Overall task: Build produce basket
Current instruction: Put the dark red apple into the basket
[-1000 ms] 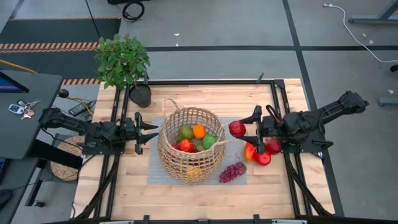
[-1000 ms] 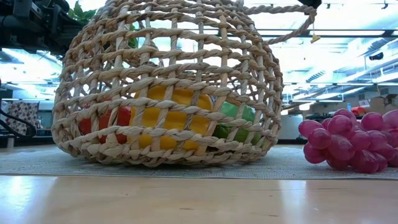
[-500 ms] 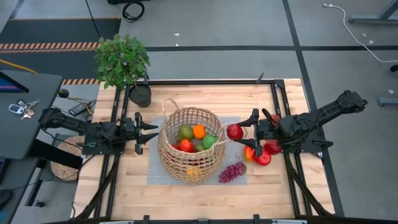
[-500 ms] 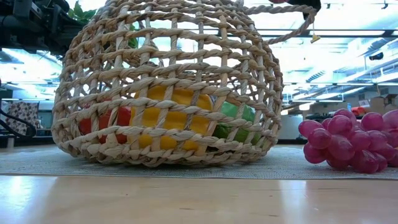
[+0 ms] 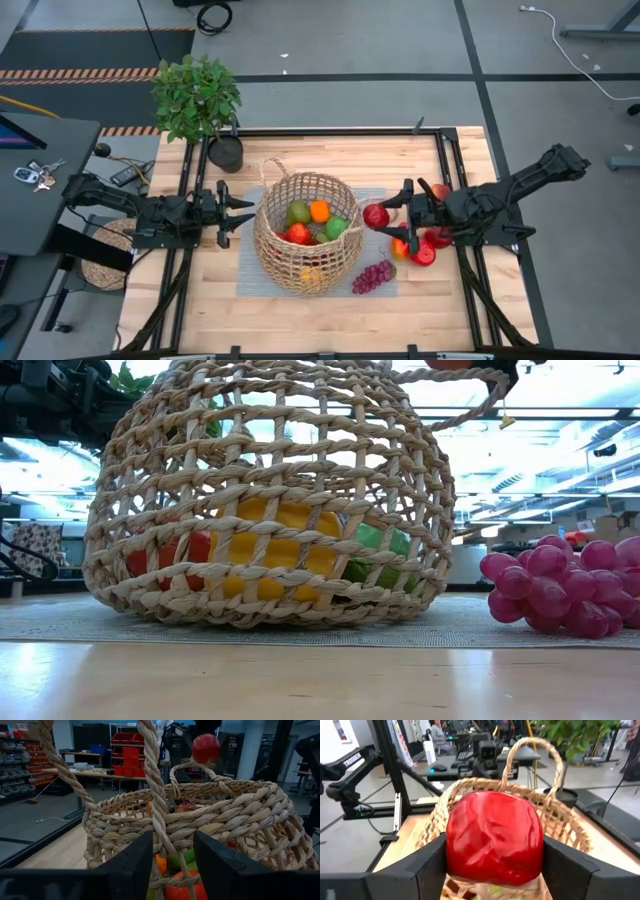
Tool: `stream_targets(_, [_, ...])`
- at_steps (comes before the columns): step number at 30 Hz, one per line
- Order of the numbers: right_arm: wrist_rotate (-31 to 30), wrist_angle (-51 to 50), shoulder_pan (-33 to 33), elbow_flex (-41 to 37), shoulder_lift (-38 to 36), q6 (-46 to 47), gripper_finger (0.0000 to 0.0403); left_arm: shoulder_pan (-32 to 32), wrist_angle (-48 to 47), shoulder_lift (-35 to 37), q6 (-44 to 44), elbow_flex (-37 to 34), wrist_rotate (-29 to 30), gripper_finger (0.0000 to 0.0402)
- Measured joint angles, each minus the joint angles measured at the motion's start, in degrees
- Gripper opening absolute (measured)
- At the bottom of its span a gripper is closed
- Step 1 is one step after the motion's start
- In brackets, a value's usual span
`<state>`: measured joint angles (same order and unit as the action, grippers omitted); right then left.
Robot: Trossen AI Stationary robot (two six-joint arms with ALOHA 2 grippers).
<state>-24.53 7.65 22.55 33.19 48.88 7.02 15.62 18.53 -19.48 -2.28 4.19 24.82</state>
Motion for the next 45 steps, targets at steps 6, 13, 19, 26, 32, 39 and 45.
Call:
stream_targets(6, [-3.19,0.02,1.09,0.00,1.80,0.85,0.0279,-0.01,0.00,0.02,0.00,0.00,-0.01,0.0152])
stream_targets(13, [-9.66,3.93,0.79,0.02,1.46,-1.67,0.0279,-0.01,-0.01,0.01,0.00,0.00,0.00,0.0148])
stream_targets(19, [-10.56,6.92,-0.28,0.02,1.36,-1.60,0.0279,0.00,0.01,0.00,0.00,0.00,0.00,0.0151])
stream_targets(26, [-11.48,7.28,-1.77,0.02,1.36,-1.22,0.0279,0.00,0.01,0.01,0.01,0.00,-0.02,0.0150])
stream_targets(32, [-13.57,7.28,-1.75,0.02,1.36,-1.20,0.0280,-0.01,0.00,0.02,0.00,0.00,-0.01,0.0149])
stream_targets(39, [-16.98,7.32,-1.99,0.02,1.41,-1.18,0.0280,-0.01,0.00,0.01,0.01,0.00,0.00,0.0151])
stream_targets(45, [-16.94,9.22,-3.78,0.04,3.48,0.76,0.0280,-0.02,0.00,0.02,0.01,0.00,-0.01,0.0148])
